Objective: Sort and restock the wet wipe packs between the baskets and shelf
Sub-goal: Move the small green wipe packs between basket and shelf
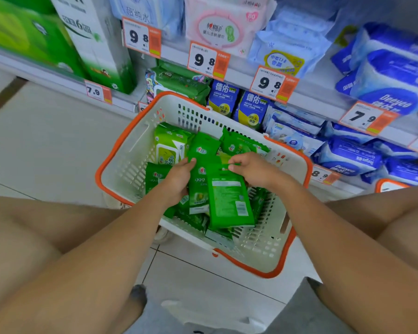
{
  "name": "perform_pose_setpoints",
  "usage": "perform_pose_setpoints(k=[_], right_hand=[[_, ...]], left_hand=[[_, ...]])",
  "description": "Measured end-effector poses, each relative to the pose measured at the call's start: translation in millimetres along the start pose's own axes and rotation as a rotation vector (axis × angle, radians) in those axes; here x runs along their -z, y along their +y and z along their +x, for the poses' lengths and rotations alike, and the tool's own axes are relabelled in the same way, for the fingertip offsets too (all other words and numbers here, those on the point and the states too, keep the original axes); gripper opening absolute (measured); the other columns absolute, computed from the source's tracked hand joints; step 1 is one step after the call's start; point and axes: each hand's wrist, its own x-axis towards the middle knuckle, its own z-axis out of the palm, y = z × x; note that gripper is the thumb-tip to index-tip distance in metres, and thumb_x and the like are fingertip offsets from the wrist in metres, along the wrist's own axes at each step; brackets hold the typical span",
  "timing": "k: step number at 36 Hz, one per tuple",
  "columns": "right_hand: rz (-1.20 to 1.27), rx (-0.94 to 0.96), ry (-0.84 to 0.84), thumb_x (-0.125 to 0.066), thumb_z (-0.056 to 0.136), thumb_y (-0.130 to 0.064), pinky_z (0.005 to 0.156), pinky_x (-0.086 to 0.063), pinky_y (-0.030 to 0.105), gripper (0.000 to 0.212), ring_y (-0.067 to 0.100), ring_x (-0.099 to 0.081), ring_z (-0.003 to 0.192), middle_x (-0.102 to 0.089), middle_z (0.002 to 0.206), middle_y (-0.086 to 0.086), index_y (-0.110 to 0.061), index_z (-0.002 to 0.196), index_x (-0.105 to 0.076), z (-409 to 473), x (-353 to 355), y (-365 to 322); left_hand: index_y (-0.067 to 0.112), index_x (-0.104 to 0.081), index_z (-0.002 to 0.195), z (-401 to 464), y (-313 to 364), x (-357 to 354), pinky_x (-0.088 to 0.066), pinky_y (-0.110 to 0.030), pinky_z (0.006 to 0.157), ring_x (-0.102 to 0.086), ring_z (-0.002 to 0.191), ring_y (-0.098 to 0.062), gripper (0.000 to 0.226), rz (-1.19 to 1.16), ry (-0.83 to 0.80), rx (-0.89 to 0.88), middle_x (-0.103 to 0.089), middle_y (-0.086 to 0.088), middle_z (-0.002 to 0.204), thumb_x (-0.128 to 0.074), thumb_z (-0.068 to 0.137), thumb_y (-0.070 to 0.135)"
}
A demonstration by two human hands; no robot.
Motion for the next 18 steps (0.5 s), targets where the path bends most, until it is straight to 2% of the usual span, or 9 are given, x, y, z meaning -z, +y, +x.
perform_pose_setpoints(k=[2,3,5,7,10,12,14,16,18], right_hand=[[0.027,0.004,0.059,-0.051,0.104,-0.022,0.084,-0.038,0.025,0.013,0.014,-0.051,0.089,-0.056,0.092,-0.007,-0.02,0.101,-0.064,0.4,-4.1,-3.3],[0.054,-0.004,0.08,-0.051,0.104,-0.022,0.079,-0.043,0.024,0.013,0.016,-0.052,0.083,-0.056,0.089,-0.003,-0.021,0.097,-0.062,0.3,-4.6,-4.1],[0.097,-0.022,0.123,-0.051,0.104,-0.021,0.055,-0.049,0.021,0.012,0.019,-0.054,0.062,-0.055,0.077,0.007,-0.02,0.098,-0.061,-1.6,-3.8,-5.8],[0.125,-0.052,0.163,-0.053,0.103,-0.019,0.048,-0.049,0.021,0.012,0.017,-0.054,0.052,-0.059,0.074,0.01,-0.016,0.107,-0.063,-2.2,-2.5,-7.3],[0.19,-0.142,0.258,-0.054,0.101,-0.01,0.045,-0.053,0.028,0.014,0.017,-0.057,0.042,-0.063,0.067,0.013,-0.008,0.108,-0.066,-3.2,-1.1,-10.9],[0.195,-0.162,0.355,-0.051,0.1,-0.008,0.043,-0.055,0.033,0.019,0.018,-0.056,0.037,-0.063,0.061,0.012,-0.001,0.104,-0.068,-4.7,0.9,-15.9],[0.23,-0.149,0.386,-0.051,0.101,-0.01,0.042,-0.055,0.033,0.019,0.018,-0.057,0.036,-0.064,0.063,0.014,-0.001,0.102,-0.068,-6.1,2.3,-24.9],[0.325,-0.18,0.324,-0.055,0.1,-0.008,0.041,-0.053,0.028,0.014,0.017,-0.059,0.036,-0.065,0.069,0.016,-0.002,0.102,-0.068,-6.6,0.5,-36.5],[0.482,-0.256,0.277,-0.061,0.097,-0.004,0.044,-0.055,0.029,0.014,0.019,-0.06,0.039,-0.065,0.073,0.021,0.005,0.106,-0.067,-3.2,-3.8,-43.6]], left_hand=[[0.022,-0.04,0.147,-8.0,2.8,-7.4,-0.055,-0.049,0.091,-0.067,0.109,-0.025,0.048,-0.004,-0.056,0.006,-0.064,-0.006,0.129,-0.048,0.102,0.036],[0.02,-0.045,0.14,-10.9,4.2,-9.3,-0.054,-0.047,0.092,-0.067,0.107,-0.024,0.04,0.009,-0.067,-0.002,-0.067,-0.005,0.124,-0.047,0.103,0.035],[0.025,-0.046,0.133,-13.6,4.7,-12.4,-0.051,-0.047,0.096,-0.065,0.107,-0.022,0.029,0.008,-0.07,-0.033,-0.068,-0.002,0.118,-0.044,0.105,0.032],[0.025,-0.033,0.149,-11.6,1.9,-10.8,-0.039,-0.054,0.108,-0.055,0.125,-0.026,0.049,0.024,-0.054,-0.037,-0.057,-0.003,0.138,-0.046,0.103,0.036],[0.028,-0.025,0.154,-1.1,-6.0,-7.0,-0.029,-0.06,0.114,-0.035,0.143,-0.029,0.068,0.122,0.007,-0.097,-0.035,0.0,0.157,-0.051,0.095,0.048],[0.021,-0.024,0.155,-6.5,-4.7,-9.5,-0.026,-0.05,0.118,-0.029,0.146,-0.028,0.059,0.204,0.114,-0.18,-0.031,-0.002,0.159,-0.044,0.103,0.039],[0.013,-0.023,0.155,-8.3,-4.0,-10.8,-0.023,-0.04,0.119,-0.028,0.147,-0.025,0.054,0.262,0.153,-0.254,-0.029,-0.005,0.159,-0.039,0.106,0.03],[0.013,-0.03,0.153,-13.4,1.3,-14.9,-0.03,-0.042,0.117,-0.037,0.141,-0.026,0.053,0.314,0.081,-0.242,-0.034,-0.008,0.157,-0.041,0.105,0.032],[0.015,-0.052,0.137,-21.7,6.7,-20.5,-0.05,-0.04,0.099,-0.062,0.116,-0.023,0.042,0.331,-0.046,-0.164,-0.057,-0.011,0.139,-0.041,0.104,0.04]])
